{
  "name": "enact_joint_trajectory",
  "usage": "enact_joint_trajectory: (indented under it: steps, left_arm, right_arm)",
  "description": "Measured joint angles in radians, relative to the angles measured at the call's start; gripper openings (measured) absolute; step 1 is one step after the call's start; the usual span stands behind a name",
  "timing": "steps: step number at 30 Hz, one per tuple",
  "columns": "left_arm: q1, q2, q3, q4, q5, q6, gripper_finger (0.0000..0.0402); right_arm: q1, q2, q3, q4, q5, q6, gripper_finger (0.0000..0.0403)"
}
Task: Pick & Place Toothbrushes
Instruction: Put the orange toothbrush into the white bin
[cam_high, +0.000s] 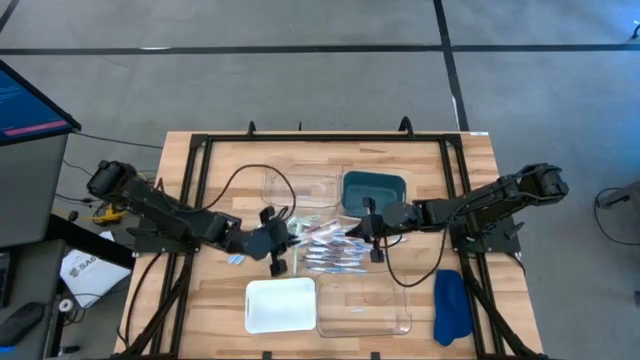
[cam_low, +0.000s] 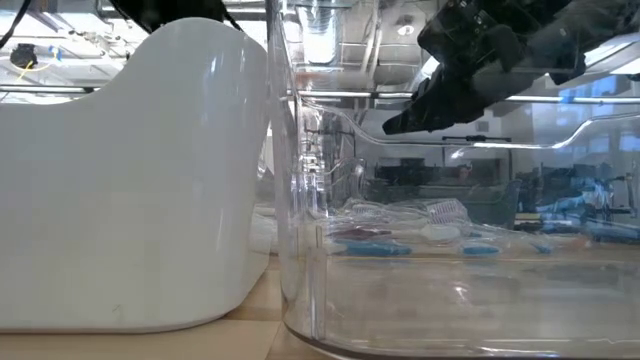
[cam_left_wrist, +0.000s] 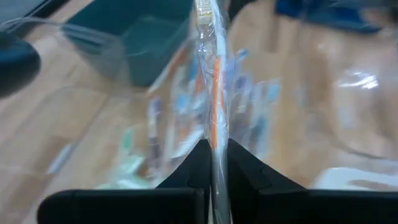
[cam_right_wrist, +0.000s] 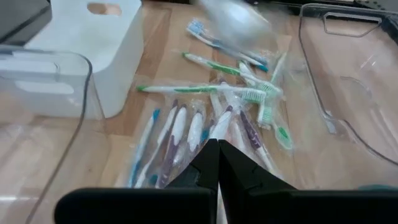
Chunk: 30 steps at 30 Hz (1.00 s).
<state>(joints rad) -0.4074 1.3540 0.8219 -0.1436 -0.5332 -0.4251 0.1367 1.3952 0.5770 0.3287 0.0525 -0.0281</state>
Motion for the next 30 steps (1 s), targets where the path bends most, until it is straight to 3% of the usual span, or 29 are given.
enact_joint_trajectory:
  steps: [7,14,22,30]
  left_arm:
    - [-0.14,0.0,0.0,0.133,-0.029,-0.037,0.0018]
    - [-0.282,0.051,0.0,0.138,-0.139,-0.207,0.0018]
    - [-0.433,0.217,0.074,0.131,-0.169,-0.401,0.0018]
    - [-0.512,0.244,0.126,0.118,-0.297,-0.522,0.0018]
  right_arm:
    - [0.072,0.0,0.0,0.027,0.0,0.105,0.0]
    - [0.23,0.0,0.0,0.072,0.002,0.182,0.0]
    - [0.454,0.0,0.0,0.177,0.206,0.205,0.0]
    - [0.588,0.0,0.001,0.228,0.303,0.272,0.0]
